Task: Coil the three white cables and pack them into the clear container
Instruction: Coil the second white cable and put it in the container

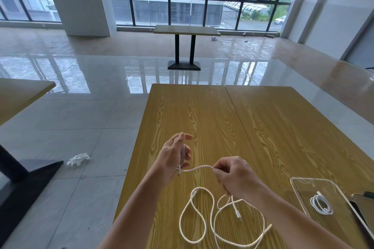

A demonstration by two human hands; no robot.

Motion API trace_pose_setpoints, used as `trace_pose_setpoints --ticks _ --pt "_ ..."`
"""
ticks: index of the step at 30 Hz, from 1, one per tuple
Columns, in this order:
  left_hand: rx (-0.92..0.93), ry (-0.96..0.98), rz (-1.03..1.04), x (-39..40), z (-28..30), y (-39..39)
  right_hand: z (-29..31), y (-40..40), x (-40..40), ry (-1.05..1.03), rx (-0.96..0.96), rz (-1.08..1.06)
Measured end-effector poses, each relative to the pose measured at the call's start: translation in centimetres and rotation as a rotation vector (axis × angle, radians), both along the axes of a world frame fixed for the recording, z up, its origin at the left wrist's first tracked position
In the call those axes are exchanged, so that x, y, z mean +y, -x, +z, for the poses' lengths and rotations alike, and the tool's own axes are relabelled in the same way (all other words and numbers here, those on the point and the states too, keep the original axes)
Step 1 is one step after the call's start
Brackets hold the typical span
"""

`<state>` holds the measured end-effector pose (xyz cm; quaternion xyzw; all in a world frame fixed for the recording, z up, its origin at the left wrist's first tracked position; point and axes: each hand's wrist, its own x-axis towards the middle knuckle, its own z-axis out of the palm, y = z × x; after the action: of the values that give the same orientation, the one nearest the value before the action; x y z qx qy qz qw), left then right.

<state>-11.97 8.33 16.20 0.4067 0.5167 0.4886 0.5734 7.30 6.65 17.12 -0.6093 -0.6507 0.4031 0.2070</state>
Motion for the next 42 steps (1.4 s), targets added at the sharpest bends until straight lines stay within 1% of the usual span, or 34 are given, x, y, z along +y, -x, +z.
trace_pose_setpoints --ticks 6,10,13,16,22,24,27,30,33,37,40,42 --pt "0.039 0.011 0.002 -0.1 -0.6 -0.3 1.4 0.8 -0.4 -0.016 0.14 0.025" --pt "-0.016 0.044 -0.022 -0.3 -0.6 -0.6 2.1 1.3 -0.5 0.042 0.325 0.034" --pt "-0.012 0.045 -0.042 -0.4 -0.7 -0.8 2.4 1.7 -0.5 0.111 0.456 0.039" --pt "0.012 0.031 -0.08 -0.5 -0.8 -1.1 2.6 2.1 -0.6 0.146 0.51 0.041" --pt "-0.029 0.007 -0.172 -0.9 -0.9 -1.9 2.6 2.8 -0.7 0.181 0.597 0.007" --pt "-0.063 0.013 -0.152 -0.9 -1.0 -1.9 2.5 2.8 -0.8 0.187 0.612 -0.004" --pt "-0.163 0.041 -0.069 -0.7 -1.2 -1.2 2.6 2.5 -0.9 0.233 0.672 0.004" --pt "-0.167 0.03 -0.025 -0.5 -1.2 -0.8 2.9 2.0 -0.8 0.299 0.757 0.018" --pt "-0.141 0.028 -0.012 -0.5 -1.2 -1.0 2.8 2.0 -0.9 0.284 0.77 -0.005" --pt "-0.095 -0.005 -0.031 -0.7 -1.5 -2.0 2.1 2.7 -1.1 0.142 0.699 -0.11" --pt "-0.077 -0.032 -0.066 -1.0 -1.8 -2.8 1.5 3.4 -1.4 0.033 0.644 -0.147" --pt "-0.086 -0.037 -0.103 -1.2 -1.9 -3.0 1.1 4.0 -1.5 -0.003 0.609 -0.145"
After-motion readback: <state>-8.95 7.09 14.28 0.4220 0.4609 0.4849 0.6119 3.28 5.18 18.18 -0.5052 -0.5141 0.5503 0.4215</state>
